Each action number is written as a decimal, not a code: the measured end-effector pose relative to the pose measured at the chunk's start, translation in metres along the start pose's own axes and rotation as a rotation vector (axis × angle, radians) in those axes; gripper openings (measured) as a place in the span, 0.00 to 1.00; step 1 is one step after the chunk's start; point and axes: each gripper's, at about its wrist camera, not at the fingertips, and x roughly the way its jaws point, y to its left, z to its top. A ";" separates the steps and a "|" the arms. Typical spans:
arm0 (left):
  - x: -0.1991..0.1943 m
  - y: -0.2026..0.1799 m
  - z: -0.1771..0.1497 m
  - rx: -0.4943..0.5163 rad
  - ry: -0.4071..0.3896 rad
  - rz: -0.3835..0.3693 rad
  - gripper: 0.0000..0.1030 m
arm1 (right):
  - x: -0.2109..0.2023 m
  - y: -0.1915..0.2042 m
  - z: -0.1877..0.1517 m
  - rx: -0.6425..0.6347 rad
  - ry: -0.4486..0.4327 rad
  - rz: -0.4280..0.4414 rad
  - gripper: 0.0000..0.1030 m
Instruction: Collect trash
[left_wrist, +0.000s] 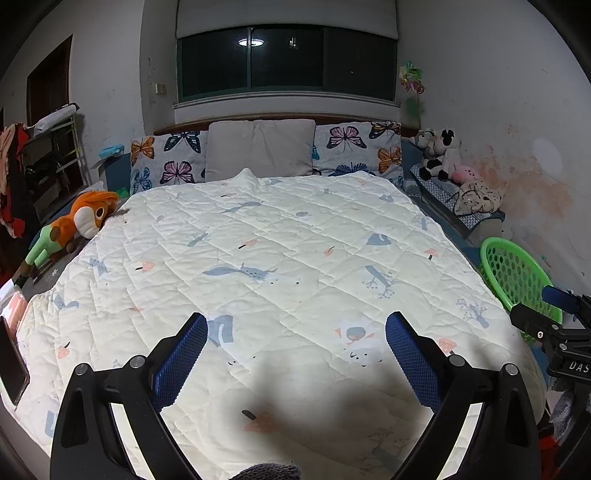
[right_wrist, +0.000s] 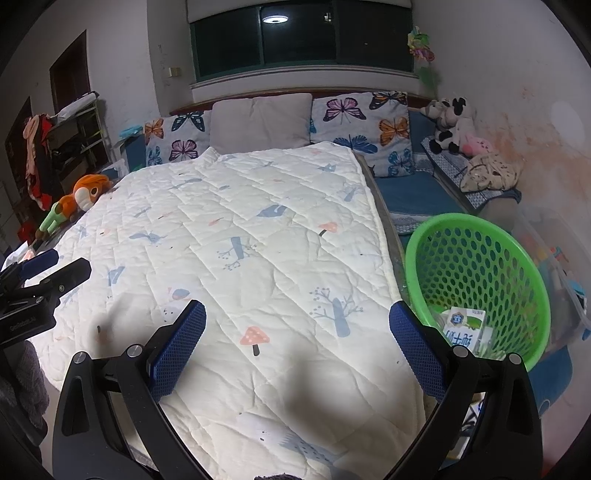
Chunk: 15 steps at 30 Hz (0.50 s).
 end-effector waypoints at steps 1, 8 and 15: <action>0.000 0.000 0.000 -0.001 0.001 0.000 0.91 | 0.000 0.000 0.000 0.000 0.001 0.002 0.96; 0.001 0.000 -0.001 -0.002 0.001 0.000 0.91 | 0.002 0.002 0.001 -0.003 0.002 0.001 0.96; 0.001 0.001 -0.002 -0.003 0.002 0.003 0.91 | 0.003 0.003 0.001 -0.008 0.005 0.007 0.96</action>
